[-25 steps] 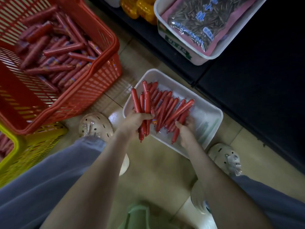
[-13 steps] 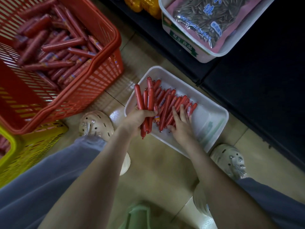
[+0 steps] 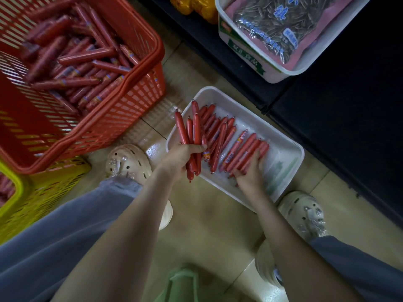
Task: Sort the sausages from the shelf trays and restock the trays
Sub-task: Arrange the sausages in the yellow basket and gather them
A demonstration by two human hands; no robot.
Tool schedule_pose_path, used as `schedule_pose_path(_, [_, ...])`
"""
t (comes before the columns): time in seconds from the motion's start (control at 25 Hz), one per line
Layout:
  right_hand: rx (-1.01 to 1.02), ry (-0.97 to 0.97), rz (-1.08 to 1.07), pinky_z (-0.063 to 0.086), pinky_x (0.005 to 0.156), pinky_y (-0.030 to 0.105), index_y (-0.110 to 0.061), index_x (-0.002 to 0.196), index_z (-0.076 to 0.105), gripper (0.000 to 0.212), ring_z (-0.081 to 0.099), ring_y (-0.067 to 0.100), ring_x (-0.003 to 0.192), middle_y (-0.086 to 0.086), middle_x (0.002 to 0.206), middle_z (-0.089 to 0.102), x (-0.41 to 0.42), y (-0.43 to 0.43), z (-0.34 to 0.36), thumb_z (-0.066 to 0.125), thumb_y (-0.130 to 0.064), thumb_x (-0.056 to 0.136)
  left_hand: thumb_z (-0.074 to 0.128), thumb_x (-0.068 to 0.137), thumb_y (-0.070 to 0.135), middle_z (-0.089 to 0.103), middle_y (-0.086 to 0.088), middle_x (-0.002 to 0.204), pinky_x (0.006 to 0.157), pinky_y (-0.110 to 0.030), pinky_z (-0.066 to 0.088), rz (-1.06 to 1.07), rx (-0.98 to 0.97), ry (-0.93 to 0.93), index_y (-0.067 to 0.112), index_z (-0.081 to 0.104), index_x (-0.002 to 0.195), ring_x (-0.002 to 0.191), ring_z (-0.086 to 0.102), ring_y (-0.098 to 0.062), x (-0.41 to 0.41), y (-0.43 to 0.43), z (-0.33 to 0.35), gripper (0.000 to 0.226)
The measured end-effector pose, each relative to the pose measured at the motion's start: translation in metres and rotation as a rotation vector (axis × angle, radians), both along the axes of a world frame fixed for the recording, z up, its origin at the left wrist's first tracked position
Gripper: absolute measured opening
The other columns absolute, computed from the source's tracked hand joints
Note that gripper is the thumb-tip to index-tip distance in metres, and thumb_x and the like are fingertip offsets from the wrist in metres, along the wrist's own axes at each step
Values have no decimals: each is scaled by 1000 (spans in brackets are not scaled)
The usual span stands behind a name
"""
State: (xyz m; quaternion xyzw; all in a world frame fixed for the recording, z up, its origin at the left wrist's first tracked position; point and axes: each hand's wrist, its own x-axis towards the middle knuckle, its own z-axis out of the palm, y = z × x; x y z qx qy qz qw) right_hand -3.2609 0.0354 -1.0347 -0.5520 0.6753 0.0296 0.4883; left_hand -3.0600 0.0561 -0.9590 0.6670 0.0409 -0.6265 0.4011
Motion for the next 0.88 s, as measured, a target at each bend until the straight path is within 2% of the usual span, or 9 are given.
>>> schedule_pose_path(0.16, [19, -230, 64, -5, 114, 46, -34, 150, -8, 94, -22, 13, 142, -7, 157, -22, 28, 2, 16, 62, -33, 89, 65, 80, -7, 68, 1, 66, 64, -23, 54, -36, 32, 3, 10, 62, 86, 64, 64, -13, 1, -1, -2, 19])
schedule_pose_path(0.24, [39, -410, -53, 10, 116, 36, -32, 152, 10, 79, 3, 7, 145, -5, 160, 7, 39, -1, 35, 57, -46, 89, 69, 78, -6, 70, -2, 76, 72, -28, 54, -139, 13, -6, 11, 65, 90, 72, 65, -17, -1, -3, -4, 21])
schedule_pose_path(0.32, [176, -664, -285, 47, 94, 23, -25, 143, 39, 53, 52, 7, 119, -3, 132, 54, 47, -5, 53, 56, -36, 93, 72, 73, -3, 70, -9, 82, 83, -35, 54, -384, -48, -13, 9, 68, 89, 78, 67, -22, -8, -5, -5, 21])
schedule_pose_path(0.4, [262, -752, -480, 53, 64, 28, -16, 123, 56, 33, 64, 18, 85, 2, 103, 66, 52, -10, 64, 60, -24, 91, 73, 72, -1, 70, -16, 86, 88, -38, 51, -636, -82, -28, 5, 68, 90, 82, 67, -28, -19, -9, -3, 19])
schedule_pose_path(0.48, [265, -750, -638, 50, 65, 36, -15, 113, 58, 23, 64, 23, 82, 6, 100, 68, 47, -14, 64, 61, -16, 90, 72, 76, 1, 70, -15, 92, 86, -33, 51, -756, -93, -108, 3, 68, 99, 86, 66, -25, -28, -19, -3, 23])
schedule_pose_path(0.56, [193, -648, -711, 52, 74, 37, -15, 112, 56, 23, 66, 22, 87, 4, 99, 68, 38, -19, 58, 62, -12, 90, 73, 77, 10, 69, -12, 99, 81, -28, 48, -919, -75, -336, 6, 67, 105, 90, 64, -23, -35, -32, -9, 28])
schedule_pose_path(0.72, [-89, -159, -486, 51, 92, 40, -16, 117, 47, 26, 63, 20, 91, 1, 98, 62, 23, -30, 48, 55, -10, 93, 58, 87, 16, 61, -18, 116, 87, -37, 46, -1043, 66, -751, 4, 49, 126, 108, 58, -34, -45, -41, -28, 42])
schedule_pose_path(0.8, [-49, 14, -425, 40, 104, 38, -17, 142, 29, 57, 51, 27, 118, 11, 133, 49, 18, -31, 38, 56, -10, 93, 49, 93, 17, 45, -24, 131, 99, -41, 39, -1085, 130, -864, -2, 27, 138, 119, 49, -37, -48, -40, -36, 53])
schedule_pose_path(0.88, [83, 178, -346, 30, 109, 42, -23, 151, 2, 80, 25, 31, 140, 13, 155, 13, 16, -27, 25, 56, -10, 92, 42, 97, 23, 20, -25, 146, 111, -41, 25, -1199, 165, -1025, -2, -2, 147, 132, 30, -36, -50, -36, -44, 72])
